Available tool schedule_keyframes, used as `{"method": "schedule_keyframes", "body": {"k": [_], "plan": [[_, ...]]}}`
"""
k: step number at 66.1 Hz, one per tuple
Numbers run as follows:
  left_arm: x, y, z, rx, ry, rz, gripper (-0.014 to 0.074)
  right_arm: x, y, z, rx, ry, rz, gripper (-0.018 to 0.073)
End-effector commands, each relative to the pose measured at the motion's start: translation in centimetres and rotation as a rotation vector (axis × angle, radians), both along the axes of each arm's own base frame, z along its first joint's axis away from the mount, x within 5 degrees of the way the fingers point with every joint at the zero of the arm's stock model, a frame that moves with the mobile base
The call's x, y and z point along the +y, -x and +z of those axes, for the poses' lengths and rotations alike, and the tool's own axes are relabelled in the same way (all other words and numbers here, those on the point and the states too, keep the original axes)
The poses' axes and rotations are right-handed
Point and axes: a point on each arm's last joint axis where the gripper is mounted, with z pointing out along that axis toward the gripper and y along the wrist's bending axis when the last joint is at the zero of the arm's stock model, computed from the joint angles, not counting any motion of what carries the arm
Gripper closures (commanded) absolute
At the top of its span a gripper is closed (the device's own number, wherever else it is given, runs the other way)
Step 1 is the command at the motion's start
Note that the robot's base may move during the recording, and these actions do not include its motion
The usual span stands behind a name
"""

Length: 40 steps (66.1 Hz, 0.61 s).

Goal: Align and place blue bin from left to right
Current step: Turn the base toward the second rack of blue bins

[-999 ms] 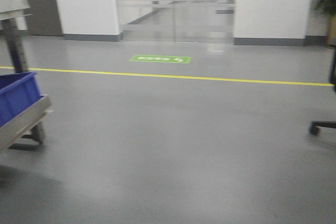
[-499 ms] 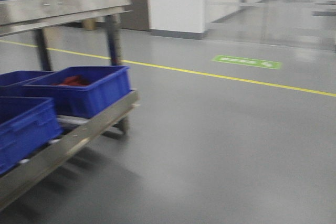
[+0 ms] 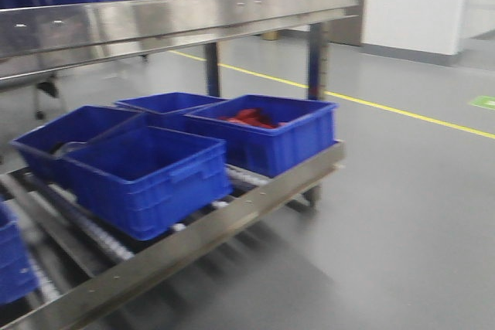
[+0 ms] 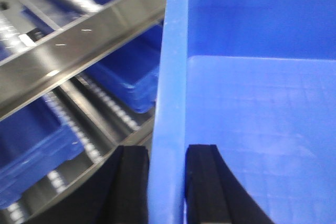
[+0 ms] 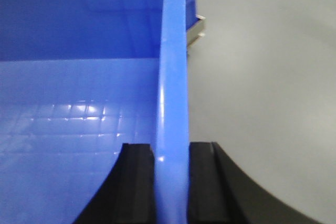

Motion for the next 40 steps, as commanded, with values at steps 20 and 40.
{"method": "schedule_keyframes", "body": {"k": [20,40], "plan": [[-0.35,-0.01,1.29,-0.101,0.045,-0.054,0.0707,1.06,0.31,1.49,-0.107,-0.116,0.11,0.0725],[-0.35,-0.01,1.29,-0.101,0.045,-0.054,0.0707,1.06,0.31,1.49,-0.107,-0.116,0.11,0.0725]]}}
